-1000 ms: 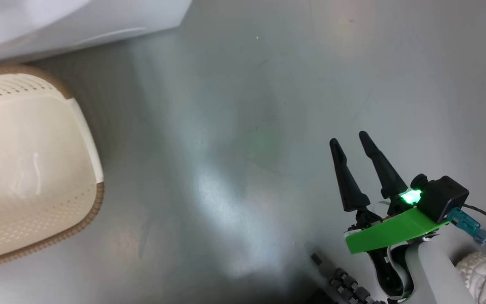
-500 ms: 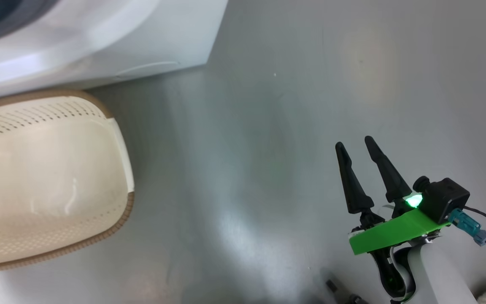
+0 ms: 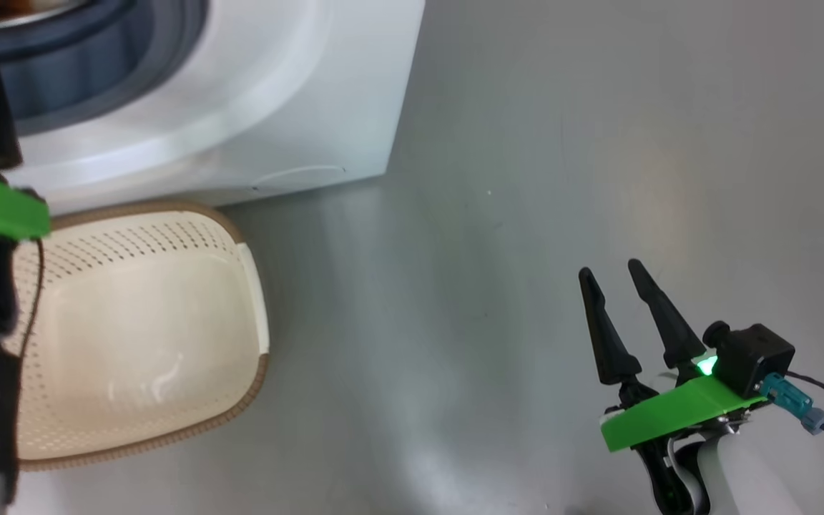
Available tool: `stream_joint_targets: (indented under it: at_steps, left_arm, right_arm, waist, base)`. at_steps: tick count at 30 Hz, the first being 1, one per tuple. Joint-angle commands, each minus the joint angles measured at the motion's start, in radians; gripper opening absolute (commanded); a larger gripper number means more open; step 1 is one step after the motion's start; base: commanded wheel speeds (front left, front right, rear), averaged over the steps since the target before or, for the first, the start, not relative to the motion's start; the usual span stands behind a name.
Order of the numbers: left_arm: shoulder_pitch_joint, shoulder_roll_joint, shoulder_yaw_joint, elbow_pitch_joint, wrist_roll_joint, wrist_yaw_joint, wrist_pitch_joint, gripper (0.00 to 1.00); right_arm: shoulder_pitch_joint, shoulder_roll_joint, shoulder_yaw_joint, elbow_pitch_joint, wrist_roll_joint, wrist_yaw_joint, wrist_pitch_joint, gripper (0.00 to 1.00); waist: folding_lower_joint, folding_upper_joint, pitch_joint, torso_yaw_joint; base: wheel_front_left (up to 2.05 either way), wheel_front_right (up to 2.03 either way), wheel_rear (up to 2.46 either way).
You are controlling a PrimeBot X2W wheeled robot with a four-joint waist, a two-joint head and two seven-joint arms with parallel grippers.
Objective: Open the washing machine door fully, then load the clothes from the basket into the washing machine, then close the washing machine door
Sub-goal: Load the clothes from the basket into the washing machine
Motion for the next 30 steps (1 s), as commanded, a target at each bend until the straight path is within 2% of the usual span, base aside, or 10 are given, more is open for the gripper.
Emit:
stream_joint_targets:
  at_steps: [1,18,30]
  left_arm:
    - [0.059,0.030,0.047,-0.065,0.015,0.011,-0.005,1.00]
    - [0.429,-0.121,0.139,-0.341,0.088,0.025,-0.005,1.00]
    - [0.681,-0.181,0.193,-0.476,0.152,0.013,-0.005,1.00]
  right_arm:
    - [0.035,-0.002,0.017,-0.016,-0.014,0.003,-0.012,1.00]
    - [0.111,-0.002,-0.010,-0.015,-0.035,0.003,-0.012,1.00]
    - [0.195,-0.002,-0.050,-0.044,-0.083,0.003,-0.012,1.00]
  waist:
    - [0.0000,0.0000,-0.057,0.020]
    - [0.0000,0.0000,-0.250,0.056]
    - [0.0000,0.0000,-0.391,0.067]
  base:
    - [0.00,0.00,0.00]
    - [0.00,0.00,0.00]
    - [0.00,0.00,0.00]
